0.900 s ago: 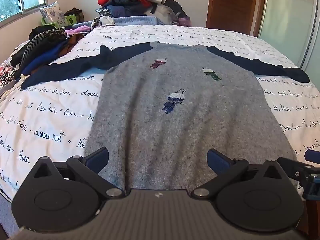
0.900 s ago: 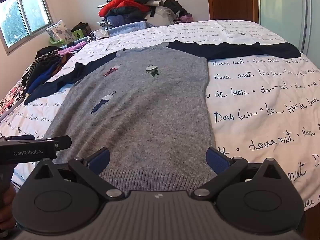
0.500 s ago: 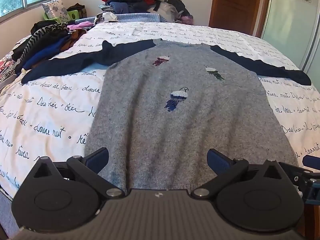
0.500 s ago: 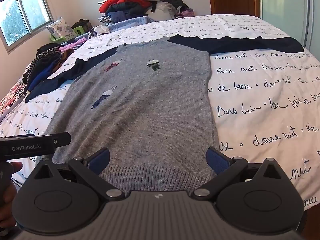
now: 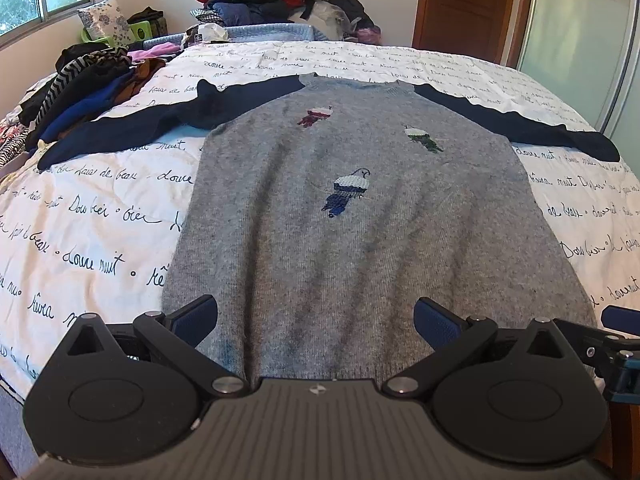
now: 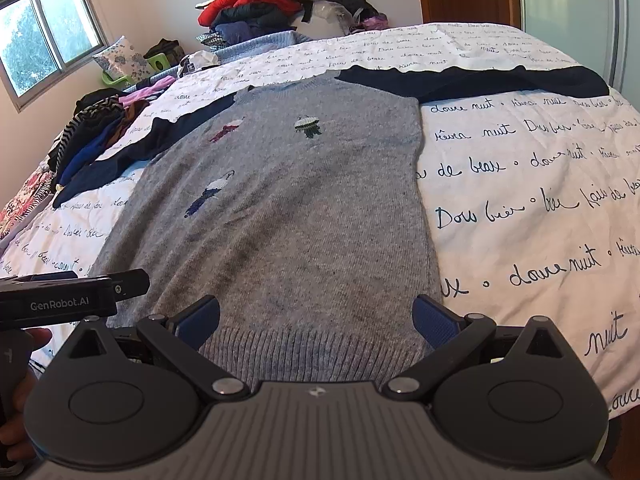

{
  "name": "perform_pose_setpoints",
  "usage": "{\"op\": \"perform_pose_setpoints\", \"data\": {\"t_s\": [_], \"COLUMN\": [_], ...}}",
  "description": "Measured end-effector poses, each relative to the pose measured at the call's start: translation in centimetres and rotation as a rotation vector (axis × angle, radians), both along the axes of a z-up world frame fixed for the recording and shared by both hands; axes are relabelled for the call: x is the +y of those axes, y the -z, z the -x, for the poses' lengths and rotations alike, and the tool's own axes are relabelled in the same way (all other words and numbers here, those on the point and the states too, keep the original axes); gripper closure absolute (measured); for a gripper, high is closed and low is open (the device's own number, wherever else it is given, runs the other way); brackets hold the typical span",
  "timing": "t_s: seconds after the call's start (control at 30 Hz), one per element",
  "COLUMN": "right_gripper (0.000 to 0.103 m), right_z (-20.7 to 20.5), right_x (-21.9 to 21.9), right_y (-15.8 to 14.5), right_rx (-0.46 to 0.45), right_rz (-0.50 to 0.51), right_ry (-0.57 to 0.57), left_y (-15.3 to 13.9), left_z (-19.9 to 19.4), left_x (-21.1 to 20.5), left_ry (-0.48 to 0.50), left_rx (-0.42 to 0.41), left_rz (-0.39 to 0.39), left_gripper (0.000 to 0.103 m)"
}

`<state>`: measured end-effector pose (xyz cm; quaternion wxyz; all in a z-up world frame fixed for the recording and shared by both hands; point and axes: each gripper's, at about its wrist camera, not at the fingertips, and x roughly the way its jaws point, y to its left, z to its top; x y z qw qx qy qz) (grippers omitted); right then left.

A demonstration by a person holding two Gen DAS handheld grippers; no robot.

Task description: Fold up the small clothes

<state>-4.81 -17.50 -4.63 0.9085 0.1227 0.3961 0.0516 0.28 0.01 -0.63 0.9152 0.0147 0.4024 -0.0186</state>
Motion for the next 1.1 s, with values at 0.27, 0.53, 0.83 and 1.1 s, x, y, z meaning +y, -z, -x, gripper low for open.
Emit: {"op": "perform_pose_setpoints", "data": {"t_s": [0.27, 0.53, 0.83, 1.1], "right_gripper": [0.000, 0.000, 0.000, 0.000], "right_z": [-0.05, -0.01, 0.00, -0.04], "right_x": [-0.03, -0.08, -0.05, 0.03], "right_y": [0.25, 0.42, 0.52, 0.69], "right_rx": [0.006, 0.009, 0.012, 0.019], "right_rz": [-0.008, -0.012, -0.014, -0.020], "right_ry": [-0.001, 0.001, 0.000, -0.004], "left_y": [0.17, 0.20, 0.30, 0.35], "left_z": [0.00, 0.03, -0.01, -0.06], "left_x": [-0.25, -0.43, -0.38, -0.32], "left_ry": [0.003, 0.008, 0.006, 0.011], "left_rx": [0.005, 0.002, 0.007, 0.010], "left_rz": [-0.003, -0.016, -0.015, -0.016], "left_gripper": [0.000, 0.000, 0.000, 0.000]}}
